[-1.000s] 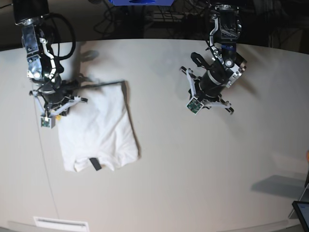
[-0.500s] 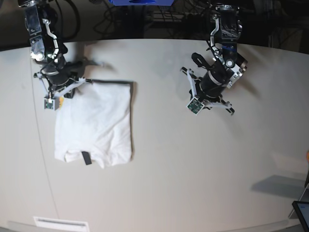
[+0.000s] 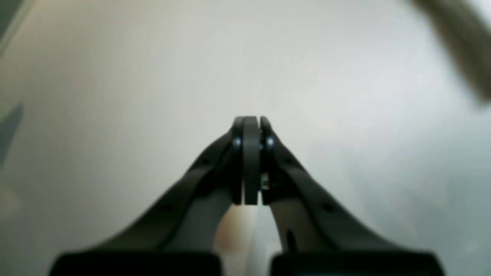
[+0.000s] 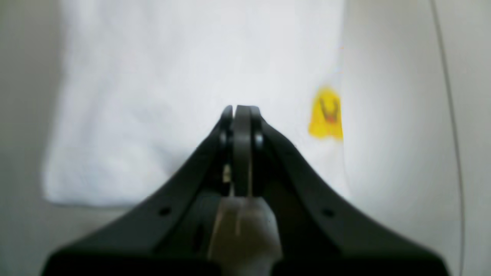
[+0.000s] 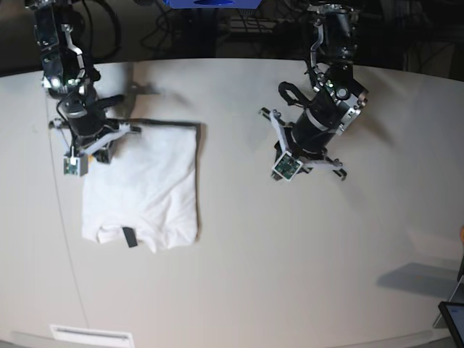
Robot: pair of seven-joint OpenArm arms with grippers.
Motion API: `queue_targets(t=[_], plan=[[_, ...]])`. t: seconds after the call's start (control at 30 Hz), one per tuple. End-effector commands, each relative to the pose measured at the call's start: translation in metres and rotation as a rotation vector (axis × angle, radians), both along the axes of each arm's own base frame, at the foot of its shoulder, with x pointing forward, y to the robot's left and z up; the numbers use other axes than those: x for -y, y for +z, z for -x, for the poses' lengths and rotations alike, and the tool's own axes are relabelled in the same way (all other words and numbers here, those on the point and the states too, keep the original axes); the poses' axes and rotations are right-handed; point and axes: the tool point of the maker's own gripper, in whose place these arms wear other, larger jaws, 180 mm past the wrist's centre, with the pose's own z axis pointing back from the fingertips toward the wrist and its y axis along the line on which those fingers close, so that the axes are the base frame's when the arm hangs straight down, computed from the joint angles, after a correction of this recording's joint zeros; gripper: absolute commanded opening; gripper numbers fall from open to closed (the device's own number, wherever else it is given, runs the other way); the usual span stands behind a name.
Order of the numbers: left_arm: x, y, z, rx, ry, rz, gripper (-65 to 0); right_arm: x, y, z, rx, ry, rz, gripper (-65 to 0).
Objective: Fold the T-shirt properly
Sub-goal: 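Press the left gripper onto the folded shirt to flatten it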
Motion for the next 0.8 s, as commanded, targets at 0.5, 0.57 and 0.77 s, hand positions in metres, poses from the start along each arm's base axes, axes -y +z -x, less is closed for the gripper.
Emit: queue_targets(t=[0.5,0.57,0.77], plan=[[0.158,0.012,0.013,-0.056,-0.317,0.335,-65.0,0.007,0.018,-0.017,0.045,0.011,0.03,-64.9],[0.16,0.0,0.015,-0.092,-0.31,0.338,-65.0,0.007,0.016,-0.015,0.038,0.011,0.03,-64.9],[0.159,-0.033,0.013,-0.172,-0.276,0.339,-65.0,0.008,0.015,-0.013,0.032,0.012,0.032,-64.9]])
